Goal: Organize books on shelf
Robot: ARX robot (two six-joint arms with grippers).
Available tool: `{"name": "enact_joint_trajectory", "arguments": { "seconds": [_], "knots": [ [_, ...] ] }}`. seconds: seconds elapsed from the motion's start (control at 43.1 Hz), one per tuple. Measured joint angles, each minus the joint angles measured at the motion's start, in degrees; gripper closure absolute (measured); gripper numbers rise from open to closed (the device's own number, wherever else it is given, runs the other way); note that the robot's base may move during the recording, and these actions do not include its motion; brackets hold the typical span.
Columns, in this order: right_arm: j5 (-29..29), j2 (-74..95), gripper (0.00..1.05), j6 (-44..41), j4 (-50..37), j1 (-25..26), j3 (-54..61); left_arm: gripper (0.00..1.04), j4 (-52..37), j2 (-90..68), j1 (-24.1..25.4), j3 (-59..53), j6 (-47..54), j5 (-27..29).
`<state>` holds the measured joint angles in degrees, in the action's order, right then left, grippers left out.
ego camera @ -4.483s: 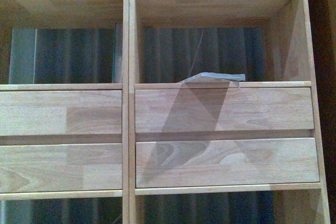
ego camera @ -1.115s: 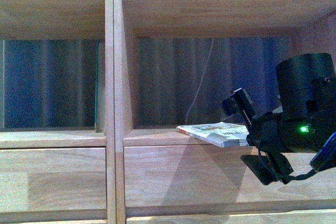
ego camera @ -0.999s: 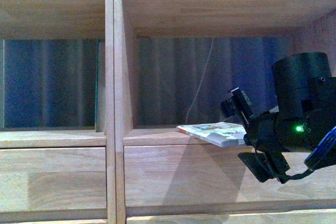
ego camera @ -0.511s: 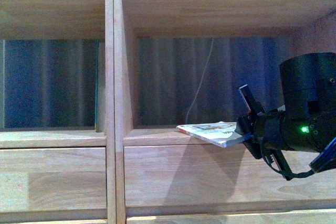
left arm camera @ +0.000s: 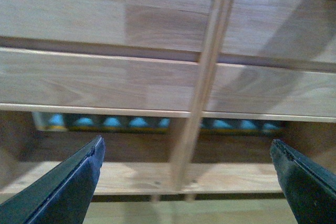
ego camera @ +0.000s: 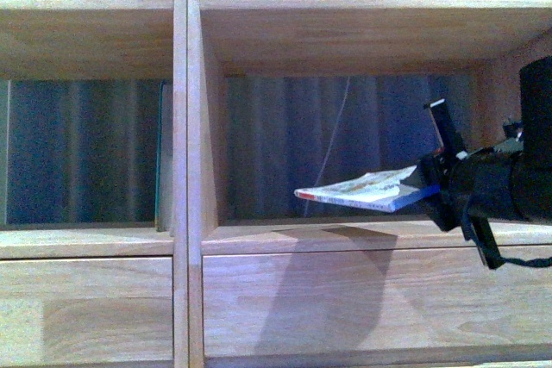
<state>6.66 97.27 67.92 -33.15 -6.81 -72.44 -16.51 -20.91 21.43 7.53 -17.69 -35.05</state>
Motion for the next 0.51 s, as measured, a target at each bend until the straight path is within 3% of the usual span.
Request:
{"name": "enact_joint_trajectory", "arguments": {
  "seconds": [0.093,0.209,0.348,0.511],
  "knots": [
    [2.69,-3.80,0.97,-1.11,-0.72,0.04,0.87,0.07,-7.39,-10.45,5.55,5.55,-4.37,-7.45],
    [6.23,-7.32,0.97,-3.02,-1.97,-0.57,1.77,0.07,-12.04,-22.64,6.29,13.35,-8.26,-10.86],
    [7.32,-8.26,0.97,-4.02,-3.28,-0.96,2.62,0.07,-13.66,-31.78,3.52,21.07,-11.89,-11.04],
    [7.76,-8.28,0.97,-4.42,-4.63,-1.57,2.95,0.07,-15.63,-40.39,-4.55,31.65,-17.09,-10.08]
  ]
}}
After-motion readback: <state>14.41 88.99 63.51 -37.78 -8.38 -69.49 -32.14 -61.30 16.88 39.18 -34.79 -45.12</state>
